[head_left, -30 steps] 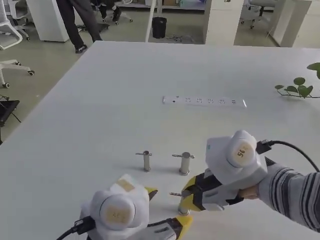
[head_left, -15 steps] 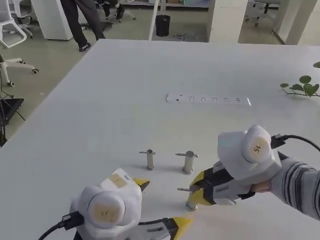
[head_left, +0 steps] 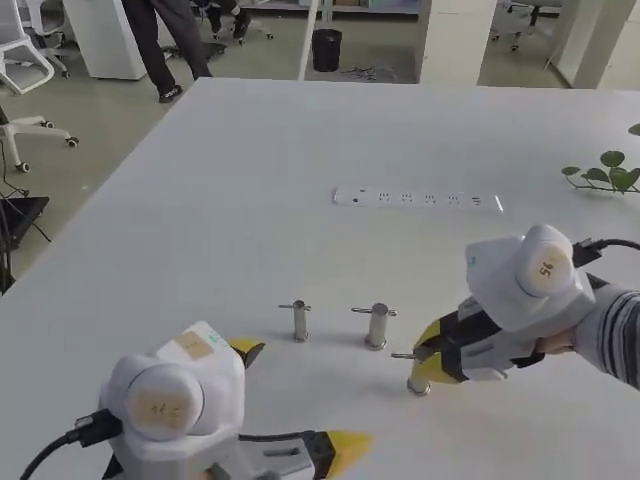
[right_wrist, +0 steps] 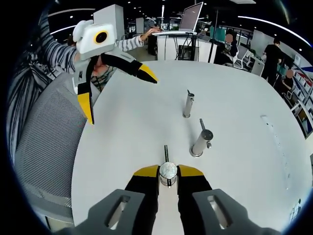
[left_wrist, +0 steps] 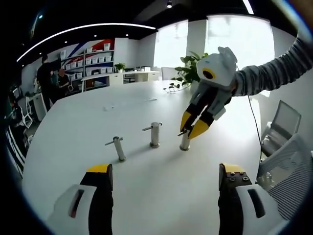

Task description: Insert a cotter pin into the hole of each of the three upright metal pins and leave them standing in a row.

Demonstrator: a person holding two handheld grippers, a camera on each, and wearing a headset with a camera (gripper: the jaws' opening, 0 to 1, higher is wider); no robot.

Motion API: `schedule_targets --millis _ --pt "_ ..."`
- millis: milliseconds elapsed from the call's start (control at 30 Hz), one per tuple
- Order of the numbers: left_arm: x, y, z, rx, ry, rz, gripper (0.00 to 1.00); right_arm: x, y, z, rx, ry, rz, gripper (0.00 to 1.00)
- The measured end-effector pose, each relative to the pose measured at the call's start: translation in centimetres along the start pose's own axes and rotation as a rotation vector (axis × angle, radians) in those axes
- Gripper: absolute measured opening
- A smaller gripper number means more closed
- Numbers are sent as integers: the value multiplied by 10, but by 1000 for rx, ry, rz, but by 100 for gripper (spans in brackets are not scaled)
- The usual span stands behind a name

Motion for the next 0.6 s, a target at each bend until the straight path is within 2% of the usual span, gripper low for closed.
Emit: schedule_targets --millis 333,433,600 --pt "-3 -19 -15 -51 -22 24 95 12 -7 19 20 29 -18 8" --pt "-5 -23 -17 -60 -13 34 99 14 -7 22 31 31 -20 8" --pt "-8 -25 -18 -67 -16 45 99 14 -7 28 35 35 -22 8"
Point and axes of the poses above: the centre of the closed fingertips' face, and the gripper's own axes: y roughly forward along the fingers, z roughly to its right, x roughly out of its underside, the point moved 9 cm from there along -y, roughly backward along the fingers, and after that the axes turned 8 degrees about -y, right-handed, at the moved point
